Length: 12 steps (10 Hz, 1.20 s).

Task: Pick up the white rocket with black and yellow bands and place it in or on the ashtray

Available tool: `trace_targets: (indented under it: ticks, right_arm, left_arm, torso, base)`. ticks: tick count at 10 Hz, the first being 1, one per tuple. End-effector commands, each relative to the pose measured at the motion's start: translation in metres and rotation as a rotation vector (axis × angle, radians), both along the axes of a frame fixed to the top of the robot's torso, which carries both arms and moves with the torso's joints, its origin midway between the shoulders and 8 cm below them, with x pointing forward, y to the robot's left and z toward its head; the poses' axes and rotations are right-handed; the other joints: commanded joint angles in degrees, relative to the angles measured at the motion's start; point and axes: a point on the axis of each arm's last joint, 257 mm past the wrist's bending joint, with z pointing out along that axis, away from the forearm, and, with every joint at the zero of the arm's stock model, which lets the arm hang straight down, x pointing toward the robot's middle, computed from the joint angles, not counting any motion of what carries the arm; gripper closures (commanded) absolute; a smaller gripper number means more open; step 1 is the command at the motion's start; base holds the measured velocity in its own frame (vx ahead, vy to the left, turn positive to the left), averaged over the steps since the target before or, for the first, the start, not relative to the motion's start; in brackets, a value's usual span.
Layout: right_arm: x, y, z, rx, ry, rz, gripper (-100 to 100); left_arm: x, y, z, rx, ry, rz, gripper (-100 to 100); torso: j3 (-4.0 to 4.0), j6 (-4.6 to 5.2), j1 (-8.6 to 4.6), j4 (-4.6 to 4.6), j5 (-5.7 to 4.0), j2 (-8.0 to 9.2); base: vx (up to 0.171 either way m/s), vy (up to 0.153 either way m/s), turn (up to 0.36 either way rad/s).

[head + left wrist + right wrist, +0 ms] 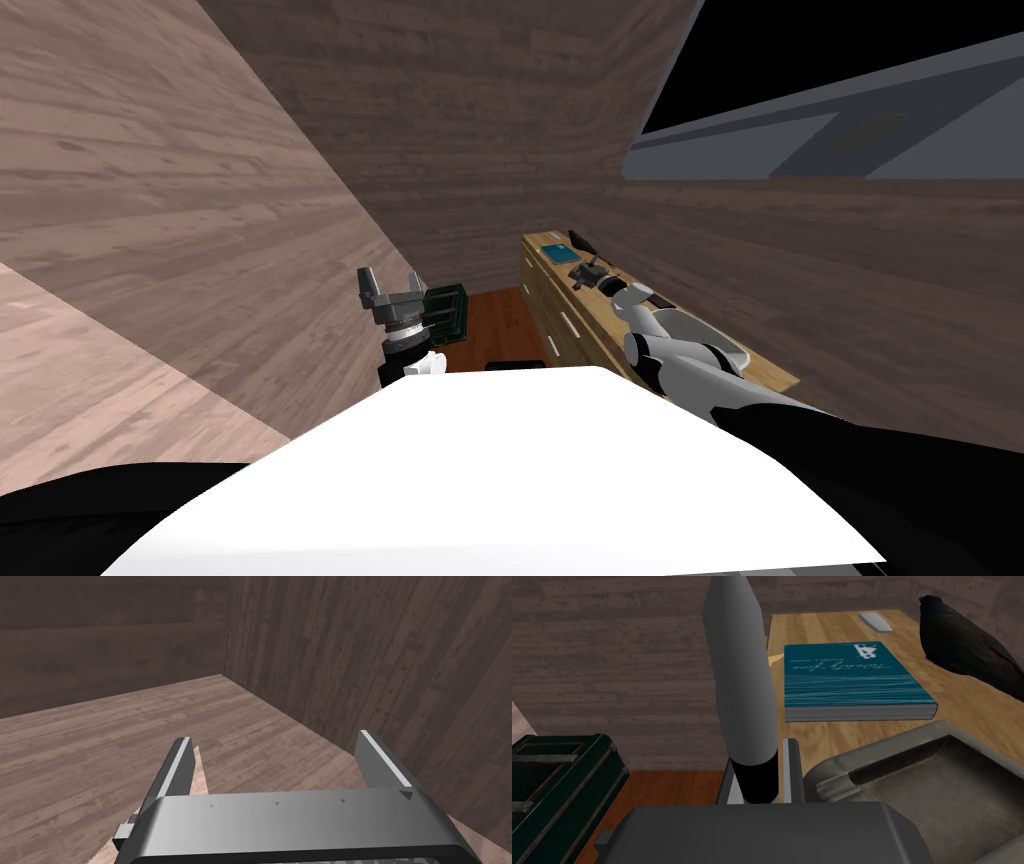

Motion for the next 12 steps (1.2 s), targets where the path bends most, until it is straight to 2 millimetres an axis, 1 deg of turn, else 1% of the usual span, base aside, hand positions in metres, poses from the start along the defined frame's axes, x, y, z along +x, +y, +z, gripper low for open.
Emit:
trace_targets:
  ticks: [1,2,3,4,6,7,9,10,11,12]
  right_arm:
    - [0.0,0.0,0.0,0.0,0.0,0.0,100]
    - [0.001,0.001,-0.001,-0.002,0.0,0.001,0]
    - [0.003,0.006,0.006,-0.013,-0.008,0.018,100]
    - [0.002,-0.001,0.013,-0.028,-0.014,0.023,100]
    - [-0.001,-0.02,0.026,-0.049,-0.017,0.016,100]
    - [-0.002,-0.025,0.029,-0.053,-0.016,0.013,100]
    - [-0.006,-0.048,0.042,-0.06,-0.008,-0.007,100]
    - [-0.006,-0.054,0.046,-0.059,-0.006,-0.014,100]
    - [-0.008,-0.066,0.054,-0.056,-0.002,-0.027,100]
    - [-0.008,-0.066,0.054,-0.056,-0.002,-0.027,100]
  left_arm:
    - [0.0,0.0,0.0,0.0,0.0,0.0,0]
    - [0.0,0.0,0.0,0.0,0.0,0.0,0]
    - [0.0,0.0,0.0,0.0,0.0,0.0,0]
    - [0.0,0.0,0.0,0.0,0.0,0.0,0]
    - [0.0,0.0,0.0,0.0,0.0,0.0,0]
    - [0.0,0.0,0.0,0.0,0.0,0.0,0]
    - [0.0,0.0,0.0,0.0,0.0,0.0,0]
    - [0.0,0.0,0.0,0.0,0.0,0.0,0]
    - [0.0,0.0,0.0,0.0,0.0,0.0,0]
    - [0.0,0.0,0.0,0.0,0.0,0.0,0]
  torso:
    - [0.0,0.0,0.0,0.0,0.0,0.0]
    - [-0.02,-0.02,0.1,0.0,0.02,-0.04]
    - [-0.05,-0.03,0.18,-0.01,0.04,-0.09]
    - [-0.14,-0.23,0.34,-0.02,0.08,-0.28]
    - [-0.25,-0.16,0.15,-0.05,0.1,-0.47]
    - [-0.24,-0.06,0.02,-0.06,0.1,-0.43]
    - [-0.15,-0.01,0.07,-0.06,0.12,-0.25]
    - [-0.14,-0.01,0.11,-0.06,0.14,-0.24]
    - [-0.15,-0.03,0.17,-0.08,0.13,-0.23]
    - [-0.15,-0.02,0.24,-0.08,0.15,-0.24]
  base:
    - [-0.014,-0.027,-0.025]
    - [0.0,0.0,0.0]
    - [0.041,0.012,0.183]
    - [0.075,-0.015,0.253]
    - [0.068,-0.069,0.149]
    - [0.028,-0.059,0.032]
    - [0.017,-0.046,0.032]
    - [0.02,-0.032,0.015]
    - [0.028,-0.018,0.014]
    - [0.025,-0.008,-0.004]
